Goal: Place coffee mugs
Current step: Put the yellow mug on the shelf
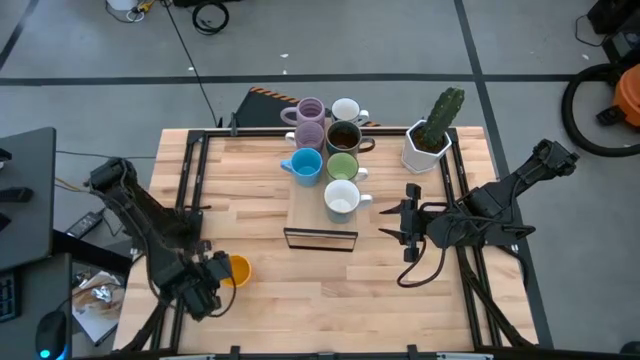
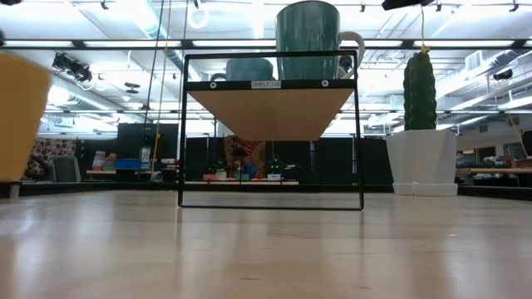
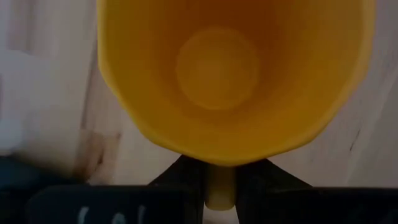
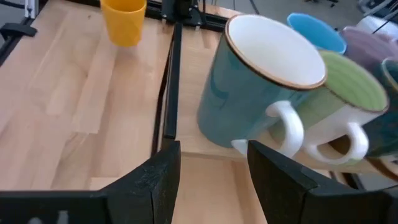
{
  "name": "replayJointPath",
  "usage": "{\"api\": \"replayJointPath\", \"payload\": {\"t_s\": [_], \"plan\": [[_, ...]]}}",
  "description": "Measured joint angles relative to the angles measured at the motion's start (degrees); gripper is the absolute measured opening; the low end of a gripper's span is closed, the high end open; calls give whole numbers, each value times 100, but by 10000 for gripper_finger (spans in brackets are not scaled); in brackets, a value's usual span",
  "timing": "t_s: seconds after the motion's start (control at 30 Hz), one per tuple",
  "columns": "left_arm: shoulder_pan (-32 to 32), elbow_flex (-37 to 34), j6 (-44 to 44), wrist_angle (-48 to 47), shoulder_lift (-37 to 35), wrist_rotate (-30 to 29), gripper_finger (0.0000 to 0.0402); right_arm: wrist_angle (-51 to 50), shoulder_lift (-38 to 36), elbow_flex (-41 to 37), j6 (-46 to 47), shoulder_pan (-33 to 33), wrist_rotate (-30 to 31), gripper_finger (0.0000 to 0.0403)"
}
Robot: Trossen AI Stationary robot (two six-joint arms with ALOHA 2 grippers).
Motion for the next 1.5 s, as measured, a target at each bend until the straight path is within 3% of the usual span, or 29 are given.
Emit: {"api": "replayJointPath", "payload": {"t_s": [0.2,0.4,0.8,1.2,1.5], "plan": [[557,0,902,-261,-573,-45,57,-122,0,-2,429,0,-210,192],[1242,0,2065,-447,-1075,-161,57,-537,0,-2,1464,104,-481,192],[2365,42,3929,-654,-1494,-195,57,-634,4,-2,2824,916,-158,192],[3751,1602,5383,-1179,-1472,-436,57,-725,72,-2,2950,1143,198,192],[4927,2326,6665,-583,-1054,-115,57,-833,72,-1,2995,1143,248,192]]}}
